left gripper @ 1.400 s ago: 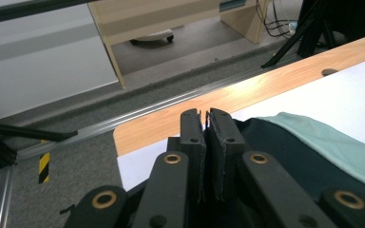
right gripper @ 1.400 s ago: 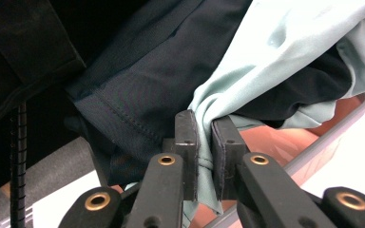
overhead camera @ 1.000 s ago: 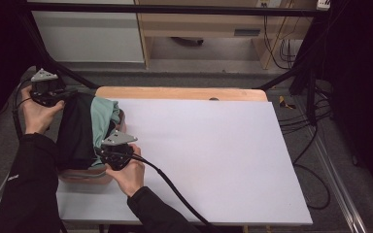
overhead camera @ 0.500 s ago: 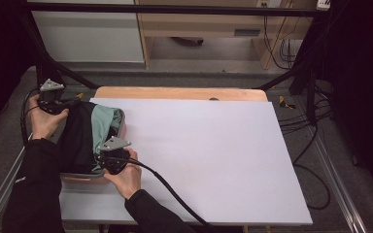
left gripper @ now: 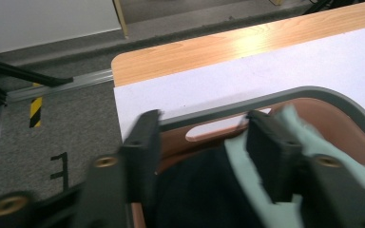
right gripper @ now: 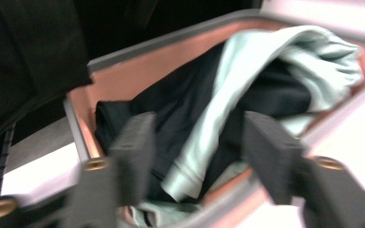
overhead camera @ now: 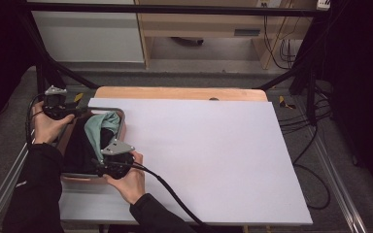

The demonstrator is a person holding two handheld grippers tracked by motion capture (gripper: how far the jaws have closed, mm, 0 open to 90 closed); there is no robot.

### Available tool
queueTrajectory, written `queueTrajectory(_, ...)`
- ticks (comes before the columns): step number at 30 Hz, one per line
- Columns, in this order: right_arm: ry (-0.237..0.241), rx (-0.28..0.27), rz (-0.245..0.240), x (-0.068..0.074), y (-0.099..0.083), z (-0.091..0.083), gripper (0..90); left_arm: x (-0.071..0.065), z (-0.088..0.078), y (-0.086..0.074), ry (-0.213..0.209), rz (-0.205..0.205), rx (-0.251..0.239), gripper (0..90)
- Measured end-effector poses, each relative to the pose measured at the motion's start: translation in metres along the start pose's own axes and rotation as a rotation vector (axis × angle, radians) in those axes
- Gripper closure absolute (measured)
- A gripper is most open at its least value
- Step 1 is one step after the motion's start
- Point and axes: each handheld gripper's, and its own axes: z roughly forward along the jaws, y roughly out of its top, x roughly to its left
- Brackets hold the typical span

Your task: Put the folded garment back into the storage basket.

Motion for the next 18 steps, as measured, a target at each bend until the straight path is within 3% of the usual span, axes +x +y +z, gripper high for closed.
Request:
queueTrajectory(1, 0.000, 0.000, 0.000, 0.000, 0.000, 0.000, 37.0, 0.000, 0.000, 0.000, 0.000, 0.000, 0.000, 35.2)
queueTrajectory(2, -0.012, -0.012, -0.004, -0.003, 0.002, -0.010, 25.3, -0.006, -0.005, -0.002, -0.004, -0.005, -0.010, 31.4)
queueTrajectory(4, -0.009, -0.001, 0.004, -0.008, 0.003, -0.019, 20.2, -0.011, -0.008, -0.005, -0.003, 0.002, -0.011, 25.2)
queueTrajectory(10, 0.031, 0.007, 0.035, -0.026, 0.001, -0.043, 15.2, -0.029, -0.019, -0.010, -0.029, -0.002, -0.040, 13.0)
queueTrajectory(18, 0.018, 0.030, 0.060, -0.052, -0.003, -0.071, 12.1, -0.051, -0.032, -0.010, -0.068, -0.005, -0.073, 6.0)
